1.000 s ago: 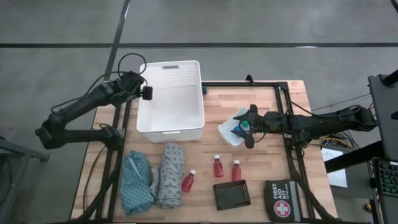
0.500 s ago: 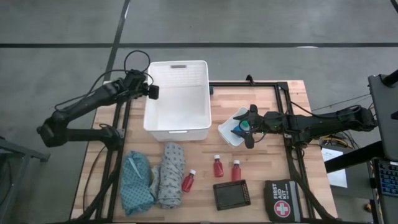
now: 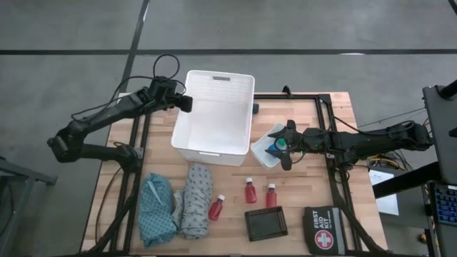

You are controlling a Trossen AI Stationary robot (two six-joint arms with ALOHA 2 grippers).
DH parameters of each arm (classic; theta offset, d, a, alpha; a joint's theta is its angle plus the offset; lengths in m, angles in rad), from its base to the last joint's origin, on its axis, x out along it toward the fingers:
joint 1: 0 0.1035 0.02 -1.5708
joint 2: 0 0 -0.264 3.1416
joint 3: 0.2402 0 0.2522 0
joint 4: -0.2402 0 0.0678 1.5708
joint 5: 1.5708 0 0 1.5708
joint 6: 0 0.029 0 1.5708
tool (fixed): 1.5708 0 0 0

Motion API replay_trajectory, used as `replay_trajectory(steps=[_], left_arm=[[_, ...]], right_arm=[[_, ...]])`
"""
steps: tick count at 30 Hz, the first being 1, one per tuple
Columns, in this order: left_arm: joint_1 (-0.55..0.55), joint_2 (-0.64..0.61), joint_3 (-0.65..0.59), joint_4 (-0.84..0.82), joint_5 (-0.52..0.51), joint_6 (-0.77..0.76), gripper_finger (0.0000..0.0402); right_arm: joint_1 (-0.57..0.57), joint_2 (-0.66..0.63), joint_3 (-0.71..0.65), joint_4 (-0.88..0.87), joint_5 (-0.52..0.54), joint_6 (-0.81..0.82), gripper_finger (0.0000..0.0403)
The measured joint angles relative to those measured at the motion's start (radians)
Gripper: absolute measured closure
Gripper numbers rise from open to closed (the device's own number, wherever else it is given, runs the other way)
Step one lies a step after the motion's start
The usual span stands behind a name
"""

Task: Pick & place medical supplies in basket/bin
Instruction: Adjust the large white bin

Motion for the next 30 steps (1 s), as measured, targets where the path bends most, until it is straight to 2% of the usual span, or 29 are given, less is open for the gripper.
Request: replay_trajectory(steps=[12,18,22,27,30], left_arm=[[-0.003,0.074,0.054,0.026,0.02,-0.035,0.0396],[-0.011,0.098,0.062,0.062,0.016,-0.051,0.0396],[-0.008,0.087,0.102,-0.043,-0.007,-0.05,0.0396],[-0.008,0.008,0.202,-0.18,-0.093,-0.04,0.0396],[-0.024,-0.028,0.229,-0.173,-0.07,-0.006,0.0396]], right_arm=[[0.0,0.0,0.0,0.0,0.0,0.0,0.0106],[0.0,0.0,0.0,0.0,0.0,0.0,0.01],[0.0,0.0,0.0,0.0,0.0,0.0,0.0094],[0.0,0.0,0.0,0.0,0.0,0.0,0.0093],[0.0,0.0,0.0,0.0,0.0,0.0,0.0097]])
